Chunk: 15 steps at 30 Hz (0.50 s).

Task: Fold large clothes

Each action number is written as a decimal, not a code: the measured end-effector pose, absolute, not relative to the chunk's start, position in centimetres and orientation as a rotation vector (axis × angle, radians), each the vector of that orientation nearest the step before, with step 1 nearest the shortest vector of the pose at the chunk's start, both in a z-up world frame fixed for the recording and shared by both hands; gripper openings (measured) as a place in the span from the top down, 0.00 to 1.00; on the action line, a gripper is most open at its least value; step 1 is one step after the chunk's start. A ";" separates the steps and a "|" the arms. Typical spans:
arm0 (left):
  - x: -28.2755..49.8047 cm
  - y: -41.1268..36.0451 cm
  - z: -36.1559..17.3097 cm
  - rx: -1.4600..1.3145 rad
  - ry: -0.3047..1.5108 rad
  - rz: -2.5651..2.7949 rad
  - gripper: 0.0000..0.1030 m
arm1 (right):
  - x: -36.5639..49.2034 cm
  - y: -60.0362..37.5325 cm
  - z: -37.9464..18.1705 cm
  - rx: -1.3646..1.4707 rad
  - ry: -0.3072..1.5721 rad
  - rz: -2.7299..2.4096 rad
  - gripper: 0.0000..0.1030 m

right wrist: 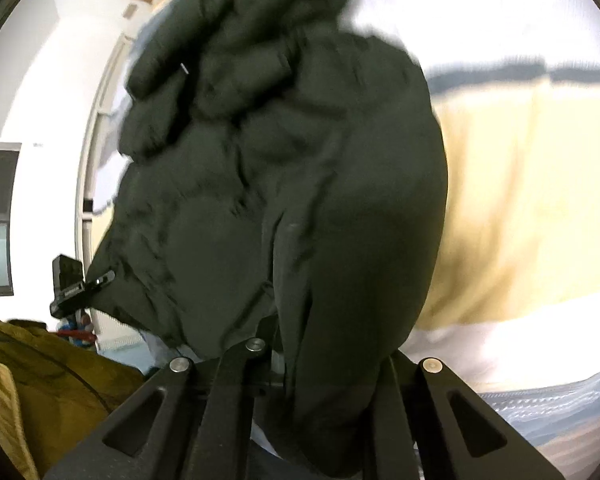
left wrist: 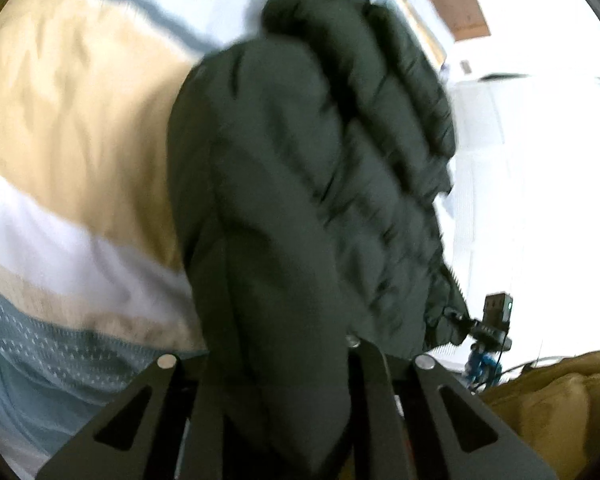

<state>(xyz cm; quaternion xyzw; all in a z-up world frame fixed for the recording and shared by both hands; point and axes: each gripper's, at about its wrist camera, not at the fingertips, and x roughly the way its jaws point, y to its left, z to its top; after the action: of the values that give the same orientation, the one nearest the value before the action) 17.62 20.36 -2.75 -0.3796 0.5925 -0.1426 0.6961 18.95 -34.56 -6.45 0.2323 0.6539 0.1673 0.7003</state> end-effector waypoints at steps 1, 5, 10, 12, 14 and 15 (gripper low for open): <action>17.9 21.0 -2.1 -0.857 1.296 -0.317 0.89 | 19.3 -35.0 -5.8 0.512 1.434 0.369 0.91; 20.2 23.2 0.6 -0.914 1.174 -0.302 0.89 | 21.5 -35.3 -2.1 0.484 1.338 0.351 0.91; 22.3 24.1 3.2 -0.941 1.088 -0.298 0.89 | 24.3 -37.5 2.0 0.452 1.237 0.340 0.91; 22.9 24.5 4.2 -0.956 1.054 -0.295 0.89 | 25.3 -37.7 3.2 0.441 1.209 0.333 0.91; 23.6 25.3 5.4 -0.961 1.019 -0.296 0.89 | 26.0 -38.1 4.0 0.450 1.180 0.329 0.92; 24.4 25.5 6.3 -0.962 0.993 -0.300 0.89 | 26.6 -38.2 4.5 0.459 1.160 0.328 0.92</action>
<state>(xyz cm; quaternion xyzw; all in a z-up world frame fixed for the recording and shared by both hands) 24.42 25.49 6.29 -0.4421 0.4563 -0.1376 0.7599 26.62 -38.23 4.52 0.2137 0.5408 0.1527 0.7991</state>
